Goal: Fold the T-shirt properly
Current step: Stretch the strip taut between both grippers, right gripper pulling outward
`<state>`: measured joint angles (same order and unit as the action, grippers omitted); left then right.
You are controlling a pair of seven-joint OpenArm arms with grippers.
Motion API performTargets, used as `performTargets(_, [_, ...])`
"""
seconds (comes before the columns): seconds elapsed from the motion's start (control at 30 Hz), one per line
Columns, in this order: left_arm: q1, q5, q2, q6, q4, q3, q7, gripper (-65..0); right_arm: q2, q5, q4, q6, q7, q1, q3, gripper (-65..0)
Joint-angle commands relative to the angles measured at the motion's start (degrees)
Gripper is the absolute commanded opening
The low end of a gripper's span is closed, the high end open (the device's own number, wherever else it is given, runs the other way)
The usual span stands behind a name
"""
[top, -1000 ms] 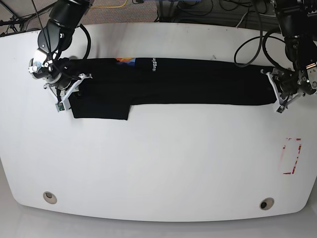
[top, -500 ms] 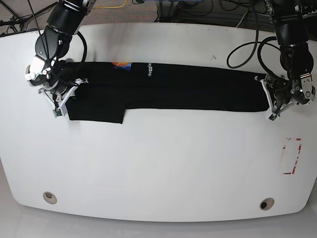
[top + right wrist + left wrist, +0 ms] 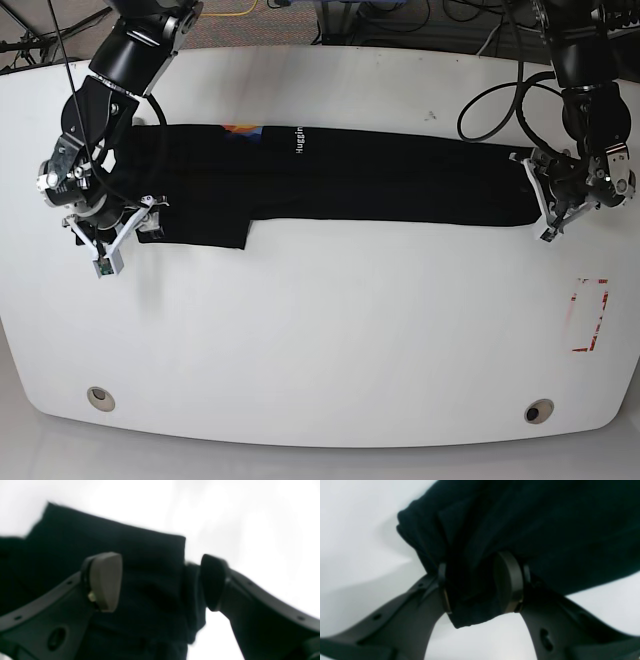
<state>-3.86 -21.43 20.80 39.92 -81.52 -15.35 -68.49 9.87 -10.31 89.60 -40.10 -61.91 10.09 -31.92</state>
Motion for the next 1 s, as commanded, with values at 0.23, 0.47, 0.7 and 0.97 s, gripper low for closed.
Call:
performTargets(0.23, [-1.1,-6.2,0.9,0.1,-5.8,-0.6,-1.0,-40.3,3.5,0.0,-14.0,0.1,5.9,8.3,0.6,-17.8])
performTargets(0.47, [-1.0,-6.3,0.9,0.1,-8.9,-0.6,-1.0,-40.3,6.3,-0.1,-22.2,0.1,10.9,10.1,4.3,-17.8])
performTargets(0.7, [-1.0,-6.3,0.9,0.1,-10.2,-0.7,-1.0,-40.3,6.3,-0.1,-23.3,0.1,13.1,8.9,4.6,-17.8])
performTargets(0.97, [-1.0,-6.3,1.0,0.1,-10.1,-0.7,-1.0,-40.3,5.8,-0.1,-23.3,0.1,13.3,6.9,4.6,-17.8])
